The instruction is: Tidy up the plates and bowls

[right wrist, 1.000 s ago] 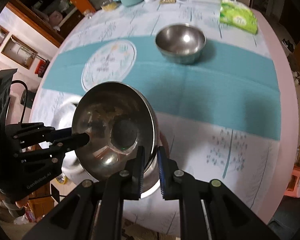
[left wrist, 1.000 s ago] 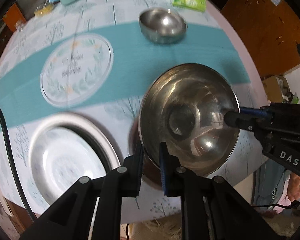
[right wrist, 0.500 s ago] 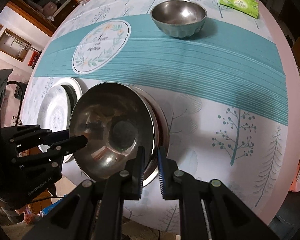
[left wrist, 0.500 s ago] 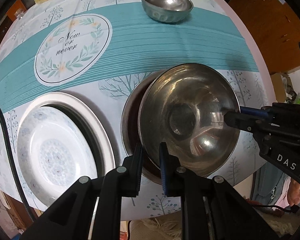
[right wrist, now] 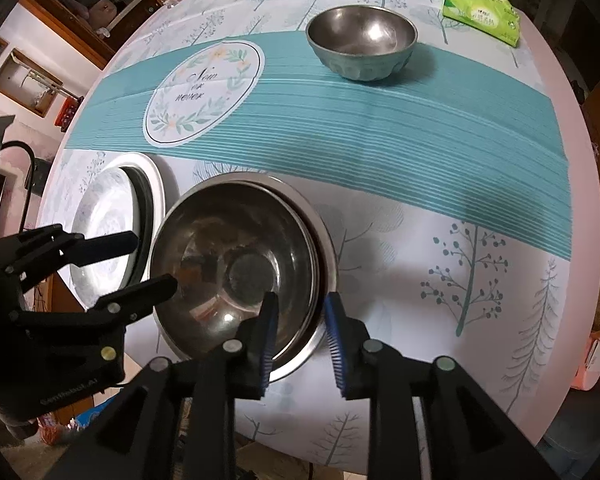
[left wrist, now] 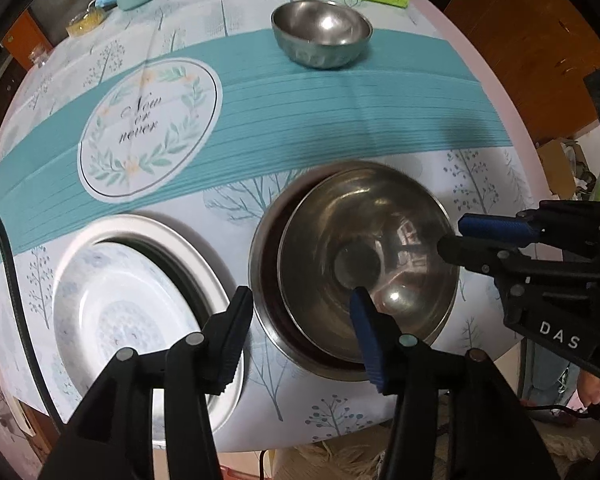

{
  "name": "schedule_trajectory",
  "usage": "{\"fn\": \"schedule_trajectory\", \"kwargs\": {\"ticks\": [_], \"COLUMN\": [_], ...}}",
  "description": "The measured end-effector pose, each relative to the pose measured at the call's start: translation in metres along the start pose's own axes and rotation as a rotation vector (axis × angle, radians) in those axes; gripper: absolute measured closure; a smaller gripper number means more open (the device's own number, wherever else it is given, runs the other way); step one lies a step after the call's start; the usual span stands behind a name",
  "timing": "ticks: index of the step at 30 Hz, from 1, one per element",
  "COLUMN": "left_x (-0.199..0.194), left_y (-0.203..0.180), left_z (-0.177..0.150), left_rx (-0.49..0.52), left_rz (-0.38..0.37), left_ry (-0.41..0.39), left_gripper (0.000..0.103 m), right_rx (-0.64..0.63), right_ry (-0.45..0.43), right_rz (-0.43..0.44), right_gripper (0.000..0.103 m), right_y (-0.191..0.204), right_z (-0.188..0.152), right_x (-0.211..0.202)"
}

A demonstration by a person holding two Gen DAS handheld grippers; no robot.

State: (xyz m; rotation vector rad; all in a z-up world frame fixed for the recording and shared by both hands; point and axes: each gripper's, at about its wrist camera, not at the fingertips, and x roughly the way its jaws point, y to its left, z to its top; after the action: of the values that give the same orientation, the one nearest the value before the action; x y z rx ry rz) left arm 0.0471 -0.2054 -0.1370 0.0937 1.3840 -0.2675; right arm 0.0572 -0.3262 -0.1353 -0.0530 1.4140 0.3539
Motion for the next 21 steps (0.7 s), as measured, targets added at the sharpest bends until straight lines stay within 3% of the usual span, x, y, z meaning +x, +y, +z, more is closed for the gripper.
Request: {"fn": "schedule_trajectory", "kwargs": {"ticks": [6,15,19,21], "left_x": [-0.016,-0.032,-0.041,-0.046], "left_y": [-0.002,-0.006,-0.005,-0.003], "left_z": [-0.001,0.004,0.009,0.011], "left_rx": [-0.003,0.0,0.0,0.003], "left_rz": [-0.005,-0.032,-0.027,-0.017], "left_ry": [-0.036,-0.073,-0.103,-0.124], "left_gripper": [0.04,0.038,0.026,0.025], "right_rx": [-0.029,-0.037,-0.03,-0.024], "right_ry": [-0.022,-0.06,-0.089,-0.103], "right_rz": [-0.001,0.021,0.036,0.04], "right_gripper": [0.079,0.079,0.079,0.079], "right_y": [0.006,0.012,0.01,0.008], "right_z": [0.0,0.0,0.001,0.004], "right_x": [-0.009,-0.023,-0.033,-0.038]}}
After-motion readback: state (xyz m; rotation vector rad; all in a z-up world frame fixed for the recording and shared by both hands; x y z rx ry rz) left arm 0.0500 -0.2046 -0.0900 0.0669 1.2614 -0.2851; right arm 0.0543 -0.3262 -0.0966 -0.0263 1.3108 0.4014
